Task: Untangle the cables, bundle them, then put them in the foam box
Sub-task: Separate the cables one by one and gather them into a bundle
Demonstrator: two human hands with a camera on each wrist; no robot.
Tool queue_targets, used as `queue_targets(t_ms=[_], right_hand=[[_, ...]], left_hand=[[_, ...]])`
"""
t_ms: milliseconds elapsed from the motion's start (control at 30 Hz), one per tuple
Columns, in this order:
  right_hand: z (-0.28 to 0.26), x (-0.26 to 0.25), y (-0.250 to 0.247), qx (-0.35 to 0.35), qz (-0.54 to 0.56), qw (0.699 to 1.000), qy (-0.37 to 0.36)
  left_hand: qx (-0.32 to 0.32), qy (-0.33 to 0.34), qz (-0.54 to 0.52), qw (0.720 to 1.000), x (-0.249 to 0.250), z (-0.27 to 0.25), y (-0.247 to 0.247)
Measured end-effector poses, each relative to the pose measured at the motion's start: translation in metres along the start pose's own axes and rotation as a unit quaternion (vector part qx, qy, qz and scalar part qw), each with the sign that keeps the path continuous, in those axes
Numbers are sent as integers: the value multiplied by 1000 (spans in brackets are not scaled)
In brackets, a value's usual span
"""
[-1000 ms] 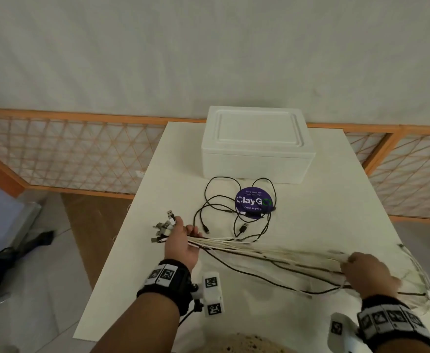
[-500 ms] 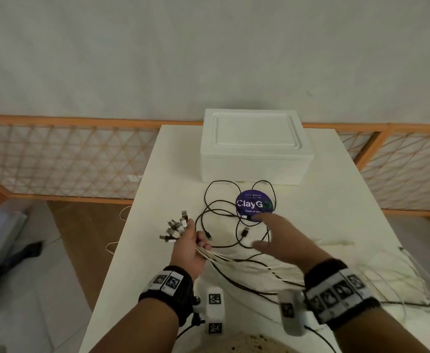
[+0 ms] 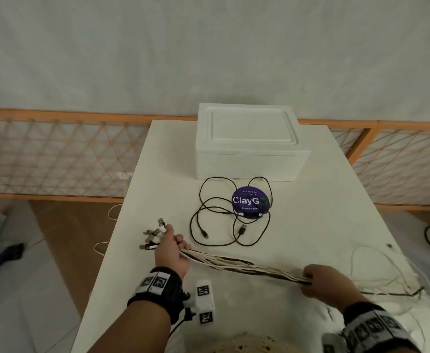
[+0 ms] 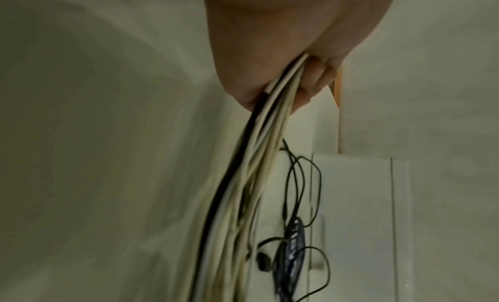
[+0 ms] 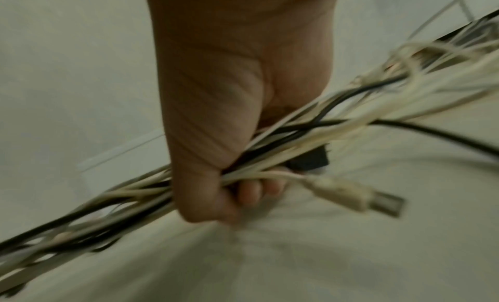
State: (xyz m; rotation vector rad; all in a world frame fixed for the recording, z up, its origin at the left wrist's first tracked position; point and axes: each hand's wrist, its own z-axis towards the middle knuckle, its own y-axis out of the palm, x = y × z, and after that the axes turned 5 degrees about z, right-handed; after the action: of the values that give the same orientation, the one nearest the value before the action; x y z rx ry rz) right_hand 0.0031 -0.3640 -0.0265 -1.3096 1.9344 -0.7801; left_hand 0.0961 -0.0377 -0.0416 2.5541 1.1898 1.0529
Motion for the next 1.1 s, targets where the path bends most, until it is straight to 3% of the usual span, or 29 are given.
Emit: queue_targets(t_ms=[100,233,333,400,500,600,833,933,1033,1100], right_hand=[[3,1,-19,-85,16,995,-51],[18,-42,-55,-20,135,980,-145],[36,-90,-70,-36,228,952,-203],[56,-113,-63,-19,206,954,-215],[90,-127,-38,48,40,984,-168],[101,-120,-14,56,-33,980,-188],[73,-118,-33,111,-4,977,-182],[53,-128,-57,162,-63,972,-160],[37,-147,-75,171,-122,963,-167],[31,-161,-80,167,-82,964,-189]], left_hand=[[-7,-10,31,999,-11,0,2],[-28,18,71,997,-11,0,5],[-30,37,89,995,-10,0,6],[-30,41,94,994,-9,1,7],[-30,58,127,990,-9,2,8],[-35,67,142,987,-9,1,8],[-89,83,157,980,-9,6,9],[-125,88,156,976,-9,1,19],[-165,117,209,957,-10,-8,30],[-190,128,236,944,-10,-15,33]])
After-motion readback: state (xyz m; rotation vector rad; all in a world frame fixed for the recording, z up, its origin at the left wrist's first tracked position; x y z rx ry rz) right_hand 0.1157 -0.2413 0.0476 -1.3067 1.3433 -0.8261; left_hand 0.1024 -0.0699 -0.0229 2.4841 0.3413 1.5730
